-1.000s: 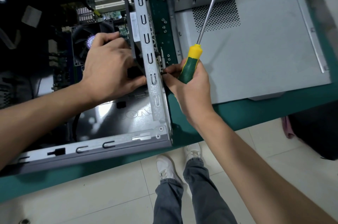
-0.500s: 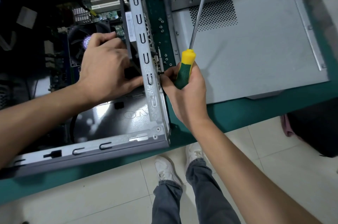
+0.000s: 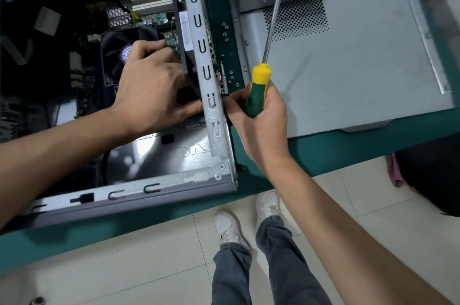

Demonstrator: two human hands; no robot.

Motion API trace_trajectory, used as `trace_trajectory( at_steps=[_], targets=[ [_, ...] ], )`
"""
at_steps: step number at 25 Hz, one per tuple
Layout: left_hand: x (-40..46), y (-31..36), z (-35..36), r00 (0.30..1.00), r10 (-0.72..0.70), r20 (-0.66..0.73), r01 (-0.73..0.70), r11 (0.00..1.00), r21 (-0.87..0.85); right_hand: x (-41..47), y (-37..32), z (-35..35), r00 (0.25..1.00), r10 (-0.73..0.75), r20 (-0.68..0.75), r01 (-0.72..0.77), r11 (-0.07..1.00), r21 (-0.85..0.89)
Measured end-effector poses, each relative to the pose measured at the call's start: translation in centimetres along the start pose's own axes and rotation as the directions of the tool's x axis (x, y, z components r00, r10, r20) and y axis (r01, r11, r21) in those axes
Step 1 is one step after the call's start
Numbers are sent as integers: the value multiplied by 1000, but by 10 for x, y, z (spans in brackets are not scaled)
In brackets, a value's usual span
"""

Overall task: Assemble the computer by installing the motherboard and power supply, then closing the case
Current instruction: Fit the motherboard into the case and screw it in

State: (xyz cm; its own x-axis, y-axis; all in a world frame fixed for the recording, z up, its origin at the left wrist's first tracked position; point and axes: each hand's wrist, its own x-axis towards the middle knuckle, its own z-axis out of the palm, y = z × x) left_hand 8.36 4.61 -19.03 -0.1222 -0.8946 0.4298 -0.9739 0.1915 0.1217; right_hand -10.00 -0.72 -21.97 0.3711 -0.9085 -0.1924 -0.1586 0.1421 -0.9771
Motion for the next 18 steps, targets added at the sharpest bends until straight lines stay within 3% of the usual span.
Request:
trace_trajectory(
  at_steps=[12,18],
  targets=[
    [1,2,-1,999,-35,30,35,999,1,-2,2,1,999,-8,-35,8,1000,7],
    [1,2,0,996,-76,43,75,997,28,-3,2,-4,1000,-20,13,20,999,-37]
  ],
)
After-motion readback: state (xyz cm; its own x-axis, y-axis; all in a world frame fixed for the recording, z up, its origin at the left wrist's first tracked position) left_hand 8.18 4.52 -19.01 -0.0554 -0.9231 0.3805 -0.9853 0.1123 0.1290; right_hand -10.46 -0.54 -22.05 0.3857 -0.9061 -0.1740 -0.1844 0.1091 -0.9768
